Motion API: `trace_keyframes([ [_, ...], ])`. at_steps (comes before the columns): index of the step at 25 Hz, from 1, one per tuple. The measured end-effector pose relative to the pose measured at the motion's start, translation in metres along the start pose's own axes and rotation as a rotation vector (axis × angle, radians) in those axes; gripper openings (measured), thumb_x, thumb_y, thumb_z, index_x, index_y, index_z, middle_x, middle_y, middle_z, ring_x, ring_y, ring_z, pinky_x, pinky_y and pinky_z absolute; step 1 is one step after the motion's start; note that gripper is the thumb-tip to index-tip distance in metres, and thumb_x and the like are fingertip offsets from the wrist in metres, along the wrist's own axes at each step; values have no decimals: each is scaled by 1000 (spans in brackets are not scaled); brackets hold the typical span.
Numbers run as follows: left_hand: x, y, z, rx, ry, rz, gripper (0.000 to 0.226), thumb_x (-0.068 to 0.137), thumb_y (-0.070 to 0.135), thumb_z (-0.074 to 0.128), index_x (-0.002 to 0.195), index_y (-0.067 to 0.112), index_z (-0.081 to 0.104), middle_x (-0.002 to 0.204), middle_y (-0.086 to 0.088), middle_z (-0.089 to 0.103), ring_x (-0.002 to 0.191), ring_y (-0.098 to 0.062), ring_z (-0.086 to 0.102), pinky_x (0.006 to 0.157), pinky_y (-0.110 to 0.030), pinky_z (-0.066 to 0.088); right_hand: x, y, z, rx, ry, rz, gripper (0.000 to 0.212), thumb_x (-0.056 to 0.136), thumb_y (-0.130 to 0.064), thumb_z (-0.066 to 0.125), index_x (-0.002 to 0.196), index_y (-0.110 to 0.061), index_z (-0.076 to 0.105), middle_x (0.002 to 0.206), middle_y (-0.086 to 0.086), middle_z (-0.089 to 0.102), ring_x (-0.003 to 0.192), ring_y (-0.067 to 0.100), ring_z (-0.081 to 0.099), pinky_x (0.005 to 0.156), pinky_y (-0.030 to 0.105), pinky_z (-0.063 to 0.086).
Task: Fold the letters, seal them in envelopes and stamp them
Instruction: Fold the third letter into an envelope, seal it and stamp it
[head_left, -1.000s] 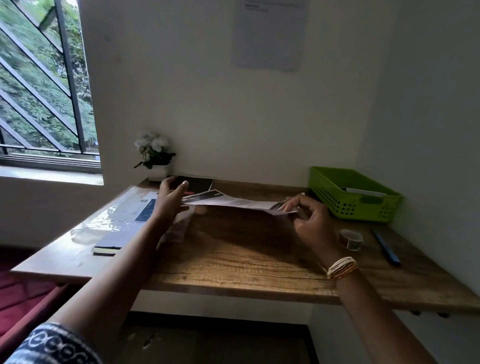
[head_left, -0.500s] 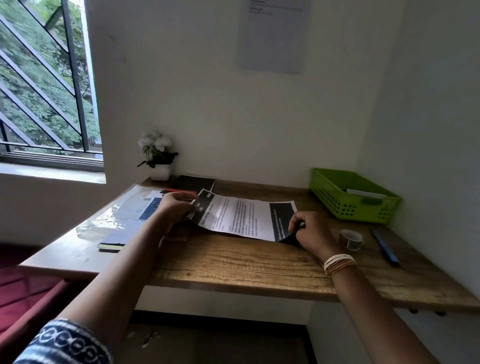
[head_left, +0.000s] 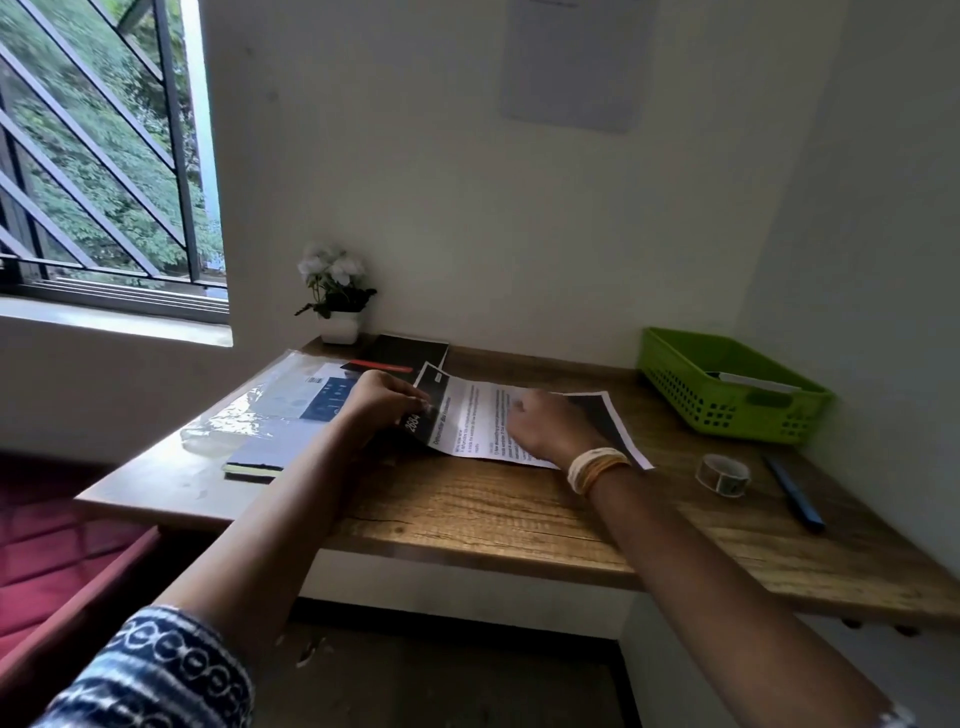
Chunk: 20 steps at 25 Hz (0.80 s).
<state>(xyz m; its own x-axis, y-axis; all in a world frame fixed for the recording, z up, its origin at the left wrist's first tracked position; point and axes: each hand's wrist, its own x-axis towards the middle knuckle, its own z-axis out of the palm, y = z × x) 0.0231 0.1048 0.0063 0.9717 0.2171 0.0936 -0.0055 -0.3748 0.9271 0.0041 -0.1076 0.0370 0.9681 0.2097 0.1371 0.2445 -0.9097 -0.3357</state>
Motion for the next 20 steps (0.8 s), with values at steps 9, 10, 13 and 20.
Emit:
trace_keyframes([
  [9,2,-1,-1,28,-5,-1,11,76,8,76,78,18,73,88,-1,70,87,-13,64,74,-24,52,43,-8,42,-142,-298,-123,64,96,-50,31,151,-18,22,160,6,19,146,26,21,117,49,21],
  [10,3,-2,-1,27,-7,-5,12,75,8,77,77,19,73,89,-1,70,89,-14,65,77,-26,53,47,4,40,-128,-304,-76,66,95,-51,32,152,-19,21,160,6,18,146,26,22,117,49,21],
  [13,4,-5,-2,31,0,13,14,72,9,79,74,22,73,86,1,71,92,-15,65,84,-29,53,53,40,31,-98,-284,27,69,94,-54,31,153,-22,14,161,4,13,147,26,18,119,50,18],
  [20,3,-2,1,17,14,19,11,77,8,75,85,15,74,95,-4,71,94,-15,65,87,-31,54,32,37,27,-121,-117,-94,57,98,-48,29,146,-17,32,152,7,36,136,26,38,114,50,29],
])
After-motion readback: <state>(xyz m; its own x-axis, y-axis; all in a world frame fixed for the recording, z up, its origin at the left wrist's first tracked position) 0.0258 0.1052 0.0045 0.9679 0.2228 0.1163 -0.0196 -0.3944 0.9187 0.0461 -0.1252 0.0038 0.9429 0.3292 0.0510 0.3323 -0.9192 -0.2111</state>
